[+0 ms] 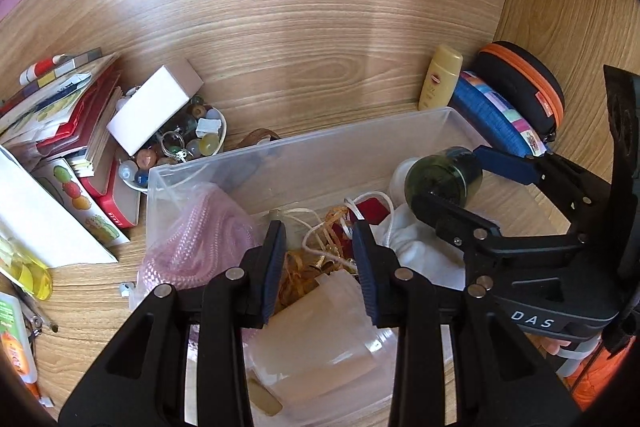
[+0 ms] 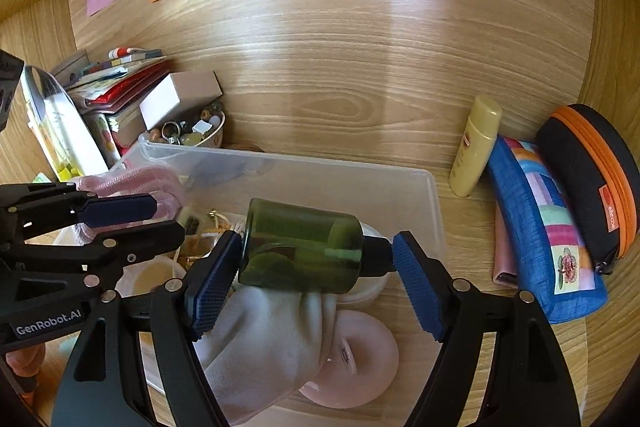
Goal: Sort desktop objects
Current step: 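Carry the tile and green bottle into the clear box and release both, then withdraw both open tools from the box toward the teal bottle and blue card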
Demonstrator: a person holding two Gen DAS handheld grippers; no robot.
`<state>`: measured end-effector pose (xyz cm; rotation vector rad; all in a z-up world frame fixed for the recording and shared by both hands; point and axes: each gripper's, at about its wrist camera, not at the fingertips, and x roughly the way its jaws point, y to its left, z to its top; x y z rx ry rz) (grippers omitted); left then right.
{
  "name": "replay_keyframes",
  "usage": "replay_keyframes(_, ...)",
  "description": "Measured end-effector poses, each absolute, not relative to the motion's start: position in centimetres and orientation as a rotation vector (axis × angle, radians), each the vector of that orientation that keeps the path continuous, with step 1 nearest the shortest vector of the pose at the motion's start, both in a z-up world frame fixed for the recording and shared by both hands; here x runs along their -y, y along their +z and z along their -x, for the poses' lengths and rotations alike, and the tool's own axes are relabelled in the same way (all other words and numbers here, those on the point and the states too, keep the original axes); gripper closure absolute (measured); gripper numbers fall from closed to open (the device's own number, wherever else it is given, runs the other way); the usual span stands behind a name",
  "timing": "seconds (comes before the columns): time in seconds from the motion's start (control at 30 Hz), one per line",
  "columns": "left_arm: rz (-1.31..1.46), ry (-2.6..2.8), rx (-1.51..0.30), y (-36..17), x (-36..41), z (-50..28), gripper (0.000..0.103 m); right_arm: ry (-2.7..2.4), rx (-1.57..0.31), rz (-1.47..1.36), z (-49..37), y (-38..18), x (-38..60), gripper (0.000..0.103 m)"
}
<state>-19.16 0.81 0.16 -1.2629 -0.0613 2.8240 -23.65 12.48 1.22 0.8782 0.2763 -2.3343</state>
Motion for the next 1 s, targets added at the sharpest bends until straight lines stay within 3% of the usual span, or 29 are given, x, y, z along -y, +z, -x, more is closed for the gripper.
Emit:
replay_keyframes(0.17, 1.227, 2.842, 0.069, 0.9, -0.8, 18.7, 0.053, -2.310, -0.269, -0.904, 23.9, 1.2, -12.5, 0.026)
replay_keyframes(0.53, 1.056, 2.908, 0.059, 4.8, -1.1, 15.7, 0.046, -2.331, -0.200, -0.813, 22.9, 3.4, -13.7, 0.024)
replay_keyframes(0.63, 1.026, 2.916, 0.052, 5.5, -0.8, 14.8, 0.034, -2.345, -0.191, -0.776, 22.0, 4.7, -14.0, 0.024)
replay_keyframes(0.8, 0.986, 2.947, 0.012, 6.2, -0.2, 13.0, 0.032, -2.340, -0.173, -0.717, 19.6, 6.6, -14.6, 0.020)
replay_keyframes(0.87, 0.986, 2.950, 0.013, 6.2, 0.2, 12.3, 0.026, -2.332, -0.182, -0.707, 18.4, 6.9, -14.6, 0.019)
replay_keyframes(1.0, 1.000, 2.949, 0.016, 6.0, 1.1, 10.5, 0.023, -2.257, -0.267, -0.702, 15.9, 7.0, -14.3, 0.019)
